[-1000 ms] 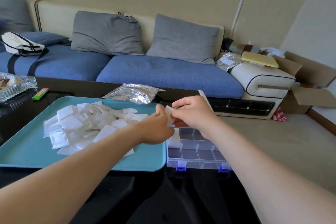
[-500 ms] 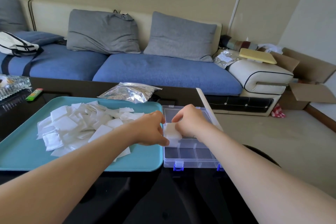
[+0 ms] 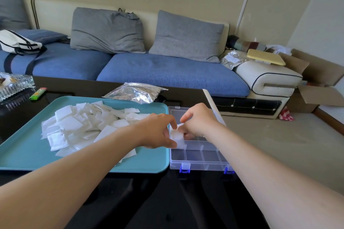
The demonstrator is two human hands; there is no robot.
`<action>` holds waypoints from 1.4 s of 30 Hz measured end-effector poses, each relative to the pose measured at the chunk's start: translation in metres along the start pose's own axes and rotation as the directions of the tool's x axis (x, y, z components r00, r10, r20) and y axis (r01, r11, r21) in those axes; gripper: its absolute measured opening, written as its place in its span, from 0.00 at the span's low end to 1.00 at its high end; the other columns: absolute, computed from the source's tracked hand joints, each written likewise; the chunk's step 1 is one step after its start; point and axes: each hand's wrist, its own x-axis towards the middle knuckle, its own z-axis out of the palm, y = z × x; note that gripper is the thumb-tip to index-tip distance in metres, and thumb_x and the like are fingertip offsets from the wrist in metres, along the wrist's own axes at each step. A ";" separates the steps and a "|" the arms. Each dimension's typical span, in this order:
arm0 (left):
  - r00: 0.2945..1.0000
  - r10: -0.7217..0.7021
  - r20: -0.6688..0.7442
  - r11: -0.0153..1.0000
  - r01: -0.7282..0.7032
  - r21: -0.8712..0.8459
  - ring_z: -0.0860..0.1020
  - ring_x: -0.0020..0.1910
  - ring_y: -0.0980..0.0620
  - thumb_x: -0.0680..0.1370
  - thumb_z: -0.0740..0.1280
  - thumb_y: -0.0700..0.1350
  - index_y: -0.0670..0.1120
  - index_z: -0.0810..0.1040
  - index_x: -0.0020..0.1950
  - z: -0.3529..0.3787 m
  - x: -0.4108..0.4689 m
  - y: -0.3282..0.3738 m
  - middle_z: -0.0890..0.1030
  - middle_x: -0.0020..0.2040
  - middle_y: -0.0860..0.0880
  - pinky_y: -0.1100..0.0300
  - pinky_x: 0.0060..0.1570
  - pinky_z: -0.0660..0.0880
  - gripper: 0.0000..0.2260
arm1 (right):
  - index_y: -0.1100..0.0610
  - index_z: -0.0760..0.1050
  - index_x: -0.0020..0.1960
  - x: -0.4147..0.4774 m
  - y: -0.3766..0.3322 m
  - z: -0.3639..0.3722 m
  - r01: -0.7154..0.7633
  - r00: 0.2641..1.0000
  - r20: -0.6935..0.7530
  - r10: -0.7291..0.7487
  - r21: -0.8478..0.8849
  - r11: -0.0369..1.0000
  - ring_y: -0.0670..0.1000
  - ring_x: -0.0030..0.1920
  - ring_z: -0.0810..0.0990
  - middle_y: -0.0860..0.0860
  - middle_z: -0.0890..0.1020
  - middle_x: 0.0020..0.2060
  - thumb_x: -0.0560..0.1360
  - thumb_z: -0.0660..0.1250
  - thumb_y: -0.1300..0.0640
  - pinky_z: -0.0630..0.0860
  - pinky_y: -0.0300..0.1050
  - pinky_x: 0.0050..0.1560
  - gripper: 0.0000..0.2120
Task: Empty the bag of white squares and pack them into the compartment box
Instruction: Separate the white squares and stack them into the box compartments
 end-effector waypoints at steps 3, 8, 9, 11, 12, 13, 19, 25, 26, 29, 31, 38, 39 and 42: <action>1.000 0.027 0.008 0.999 -0.027 0.029 0.73 0.54 0.53 0.77 0.74 0.57 0.56 0.76 0.66 0.000 -0.002 0.002 0.83 0.54 0.55 0.54 0.55 0.73 0.19 | 0.57 0.86 0.45 0.003 0.006 0.003 0.025 1.000 0.000 -0.025 -0.061 0.998 0.55 0.38 0.87 0.52 0.84 0.42 0.67 0.84 0.63 0.87 0.50 0.40 0.10; 0.996 0.058 0.070 0.988 -0.067 0.138 0.71 0.58 0.51 0.80 0.70 0.59 0.55 0.77 0.67 -0.003 -0.004 0.004 0.77 0.60 0.51 0.56 0.56 0.68 0.17 | 0.55 0.88 0.41 0.012 0.010 0.013 0.059 0.998 0.034 -0.052 -0.245 0.968 0.49 0.35 0.81 0.50 0.85 0.36 0.69 0.82 0.42 0.77 0.40 0.34 0.15; 0.994 0.055 0.092 0.987 -0.068 0.145 0.71 0.59 0.50 0.81 0.69 0.59 0.55 0.77 0.68 -0.004 -0.005 0.005 0.76 0.61 0.51 0.56 0.57 0.68 0.17 | 0.56 0.88 0.41 0.012 0.009 0.013 0.063 0.998 0.043 -0.053 -0.278 0.959 0.50 0.34 0.79 0.51 0.86 0.36 0.70 0.80 0.41 0.75 0.40 0.33 0.17; 0.990 0.037 0.137 0.990 -0.055 0.132 0.72 0.62 0.50 0.84 0.65 0.57 0.54 0.75 0.69 -0.004 -0.005 0.006 0.75 0.62 0.51 0.54 0.61 0.69 0.15 | 0.59 0.82 0.37 0.010 0.006 0.013 0.078 0.997 0.050 -0.065 -0.315 0.946 0.52 0.32 0.75 0.53 0.81 0.32 0.72 0.76 0.46 0.73 0.43 0.32 0.16; 0.988 0.024 0.152 0.992 -0.042 0.115 0.72 0.63 0.49 0.85 0.62 0.55 0.54 0.75 0.69 -0.004 -0.005 0.006 0.75 0.62 0.50 0.53 0.63 0.69 0.13 | 0.59 0.75 0.33 0.006 0.003 0.012 0.080 0.997 0.043 -0.070 -0.313 0.946 0.53 0.31 0.70 0.54 0.75 0.29 0.71 0.73 0.49 0.69 0.44 0.30 0.16; 0.988 0.016 0.155 0.995 -0.032 0.100 0.73 0.64 0.48 0.86 0.60 0.52 0.53 0.75 0.69 -0.006 -0.005 0.006 0.75 0.63 0.49 0.52 0.63 0.70 0.12 | 0.57 0.67 0.32 0.002 -0.001 0.011 0.093 0.996 0.036 -0.086 -0.318 0.943 0.53 0.31 0.67 0.53 0.68 0.29 0.68 0.68 0.49 0.64 0.44 0.30 0.16; 0.992 -0.109 0.064 0.976 0.095 0.196 0.72 0.53 0.52 0.83 0.58 0.39 0.55 0.76 0.62 -0.028 -0.010 -0.013 0.75 0.55 0.53 0.56 0.53 0.69 0.15 | 0.55 0.67 0.41 -0.010 -0.017 0.008 0.130 0.976 -0.103 -0.193 -0.435 0.891 0.58 0.42 0.75 0.51 0.68 0.40 0.75 0.64 0.55 0.70 0.47 0.39 0.08; 0.946 -0.305 0.108 0.880 0.237 0.412 0.76 0.53 0.50 0.78 0.73 0.40 0.53 0.79 0.60 -0.049 -0.027 -0.036 0.76 0.63 0.48 0.56 0.55 0.75 0.13 | 0.56 0.70 0.39 -0.013 -0.038 0.030 0.296 0.934 -0.046 -0.355 -0.459 0.838 0.60 0.41 0.75 0.52 0.72 0.40 0.76 0.63 0.56 0.68 0.47 0.36 0.08; 0.941 -0.317 0.118 0.878 0.244 0.413 0.75 0.47 0.52 0.77 0.76 0.43 0.51 0.80 0.62 -0.053 -0.030 -0.036 0.77 0.62 0.48 0.57 0.52 0.75 0.15 | 0.56 0.74 0.41 -0.013 -0.043 0.038 0.335 0.927 0.004 -0.374 -0.454 0.826 0.60 0.44 0.76 0.53 0.74 0.42 0.76 0.64 0.56 0.71 0.47 0.39 0.06; 0.936 -0.318 0.150 0.882 0.235 0.408 0.71 0.37 0.58 0.72 0.81 0.48 0.50 0.80 0.63 -0.056 -0.035 -0.036 0.77 0.60 0.48 0.58 0.45 0.73 0.21 | 0.55 0.82 0.42 -0.016 -0.054 0.059 0.391 0.920 0.185 -0.346 -0.354 0.850 0.56 0.45 0.83 0.54 0.83 0.41 0.68 0.64 0.55 0.83 0.52 0.45 0.08; 0.940 -0.308 0.146 0.884 0.226 0.409 0.70 0.38 0.58 0.72 0.81 0.45 0.50 0.80 0.62 -0.056 -0.036 -0.038 0.77 0.59 0.49 0.57 0.47 0.74 0.20 | 0.55 0.83 0.40 -0.017 -0.061 0.069 0.374 0.901 0.329 -0.282 -0.263 0.890 0.53 0.34 0.86 0.55 0.86 0.33 0.68 0.66 0.58 0.87 0.54 0.44 0.07; 0.945 -0.316 0.079 0.837 0.239 0.492 0.70 0.62 0.45 0.69 0.80 0.38 0.53 0.79 0.59 -0.055 -0.040 -0.053 0.70 0.60 0.48 0.48 0.61 0.77 0.22 | 0.52 0.80 0.46 -0.030 -0.071 0.095 0.392 0.874 0.368 -0.317 -0.149 0.908 0.47 0.38 0.84 0.45 0.84 0.39 0.66 0.83 0.42 0.83 0.47 0.47 0.19; 0.934 -0.346 0.088 0.826 0.259 0.501 0.67 0.64 0.43 0.69 0.80 0.39 0.53 0.78 0.57 -0.055 -0.041 -0.054 0.67 0.61 0.48 0.45 0.61 0.76 0.21 | 0.51 0.80 0.47 -0.029 -0.071 0.098 0.405 0.875 0.354 -0.331 -0.159 0.901 0.45 0.43 0.83 0.42 0.82 0.39 0.65 0.84 0.41 0.81 0.45 0.49 0.20; 0.885 -0.442 0.145 0.788 0.306 0.534 0.73 0.66 0.37 0.68 0.83 0.42 0.52 0.71 0.65 -0.055 -0.043 -0.056 0.63 0.69 0.45 0.40 0.61 0.78 0.31 | 0.49 0.83 0.49 -0.028 -0.069 0.105 0.452 0.842 0.402 -0.361 -0.158 0.878 0.42 0.47 0.81 0.40 0.81 0.42 0.63 0.85 0.43 0.79 0.43 0.48 0.20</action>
